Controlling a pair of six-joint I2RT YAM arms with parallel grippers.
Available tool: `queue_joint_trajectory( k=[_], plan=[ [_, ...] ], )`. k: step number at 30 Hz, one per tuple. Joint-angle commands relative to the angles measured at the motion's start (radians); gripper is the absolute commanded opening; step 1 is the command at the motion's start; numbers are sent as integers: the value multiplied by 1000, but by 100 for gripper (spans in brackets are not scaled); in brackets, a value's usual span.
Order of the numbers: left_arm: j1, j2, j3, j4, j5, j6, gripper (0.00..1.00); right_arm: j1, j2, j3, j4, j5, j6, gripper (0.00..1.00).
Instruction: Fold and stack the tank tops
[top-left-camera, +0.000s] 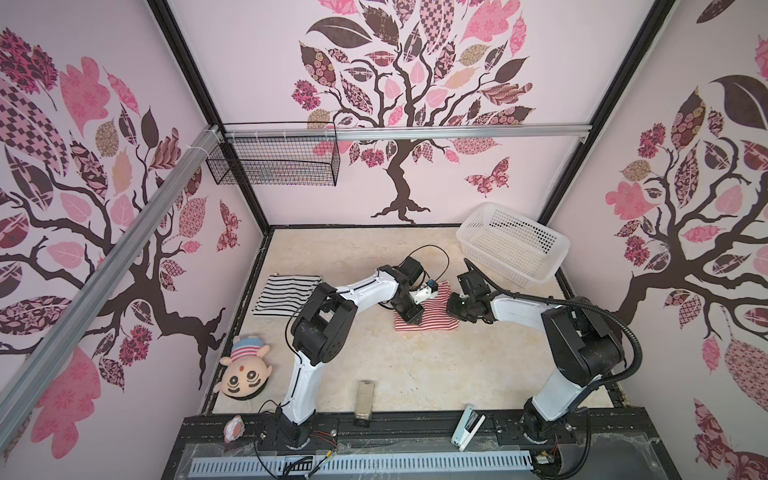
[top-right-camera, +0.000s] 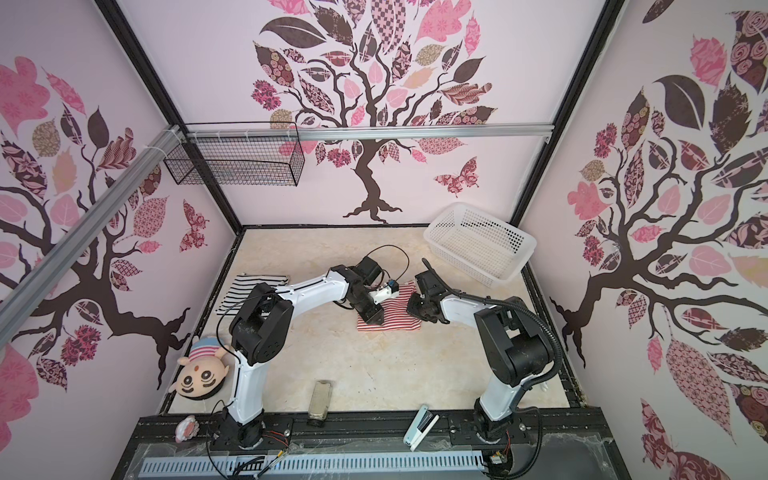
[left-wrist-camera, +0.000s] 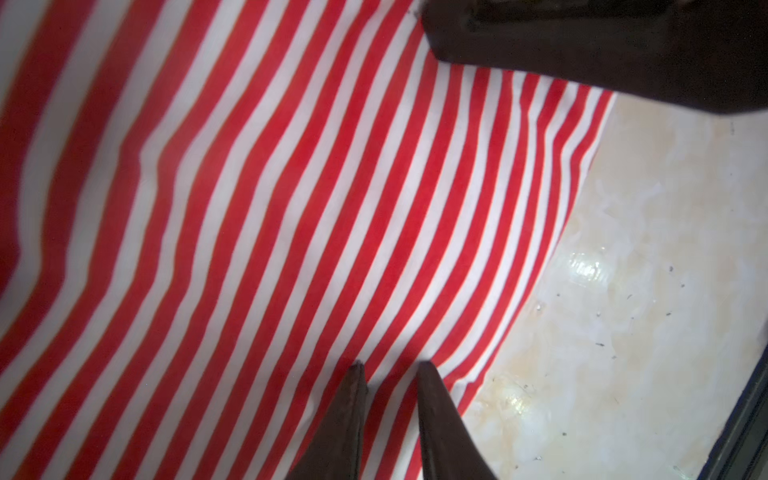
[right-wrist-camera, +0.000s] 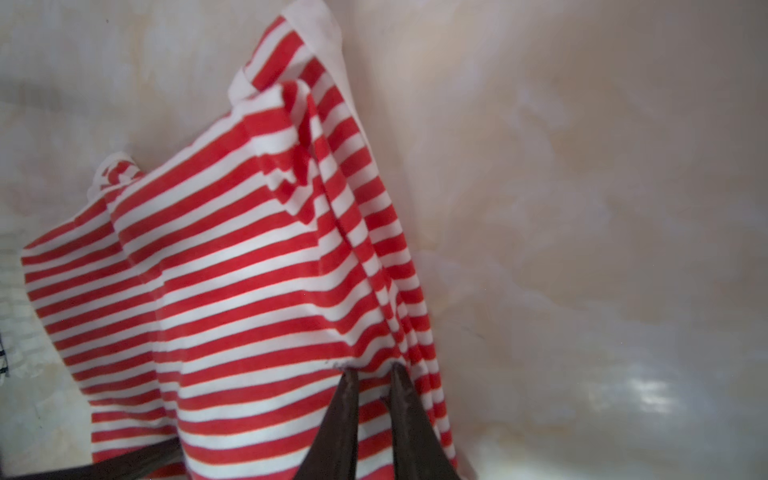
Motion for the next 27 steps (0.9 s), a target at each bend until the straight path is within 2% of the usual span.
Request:
queue_joint_trajectory(
  k=[1, 6, 10, 13, 20, 23, 27],
  plan=[
    [3, -53, -34, -21, -42, 13, 27, 4, -65, -37, -123, -6, 0, 20],
    [23, -184, -78, -14, -96, 11, 29, 9, -210, -59, -167, -68, 19, 23],
    [99, -295, -126, 4, -58, -18, 40, 34, -282, -65, -193, -72, 28, 27],
    [173, -344, -155, 9, -17, -40, 46, 38, -281, -65, -189, -76, 28, 28],
    [285, -312, -199, -24, 132, -68, 48, 42, -183, -31, -114, -113, 33, 32],
    [329, -320, -228, -8, 91, -69, 48, 72, -152, -9, -117, -95, 38, 32],
    [464, -385, -262, 39, -27, -90, 48, 104, -173, -18, -113, -75, 44, 33]
  ],
)
